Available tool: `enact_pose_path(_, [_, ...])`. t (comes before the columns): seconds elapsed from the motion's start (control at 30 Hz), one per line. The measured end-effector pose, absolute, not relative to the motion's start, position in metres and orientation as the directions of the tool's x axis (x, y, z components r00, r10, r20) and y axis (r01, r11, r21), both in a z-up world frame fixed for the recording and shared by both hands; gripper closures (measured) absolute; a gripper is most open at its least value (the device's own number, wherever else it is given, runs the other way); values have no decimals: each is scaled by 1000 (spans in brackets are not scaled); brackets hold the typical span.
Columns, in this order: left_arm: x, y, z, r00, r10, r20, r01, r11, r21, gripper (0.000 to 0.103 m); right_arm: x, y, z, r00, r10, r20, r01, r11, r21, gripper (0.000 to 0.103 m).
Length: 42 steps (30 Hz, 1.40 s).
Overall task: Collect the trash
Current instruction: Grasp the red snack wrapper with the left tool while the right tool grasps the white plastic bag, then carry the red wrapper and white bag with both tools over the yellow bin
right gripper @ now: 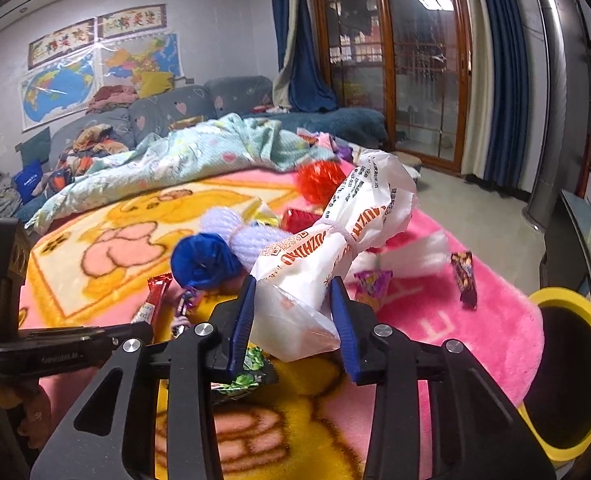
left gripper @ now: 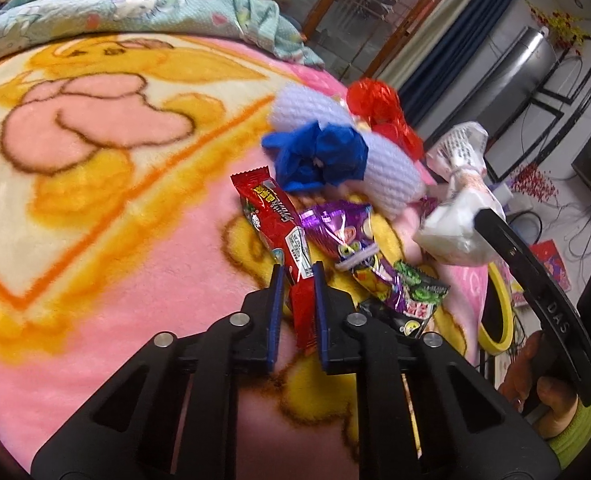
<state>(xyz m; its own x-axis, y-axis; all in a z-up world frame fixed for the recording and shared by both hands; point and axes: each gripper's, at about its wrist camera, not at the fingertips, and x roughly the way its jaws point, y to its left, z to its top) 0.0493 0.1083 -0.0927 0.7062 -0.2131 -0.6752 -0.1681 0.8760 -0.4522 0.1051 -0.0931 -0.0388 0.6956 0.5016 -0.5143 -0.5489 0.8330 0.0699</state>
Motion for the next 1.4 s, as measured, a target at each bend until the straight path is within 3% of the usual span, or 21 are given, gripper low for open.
enact_pose_path(0.23, [41,104,-59,773,-171,-611,-120,906,-406,97,99,-110,-20,709,512,-485,-561,826,54,67])
enact_pose_path(0.6, [58,51,-21,806,-234,-544,41,939,-342,97,107,-162,3,760,458,-462,-480,874,77,67])
enact_pose_path(1.4, [110,-48,2,765,-399,-506,277,912,-302,97,117,-255,0,803,305,-512,-280,951,128,67])
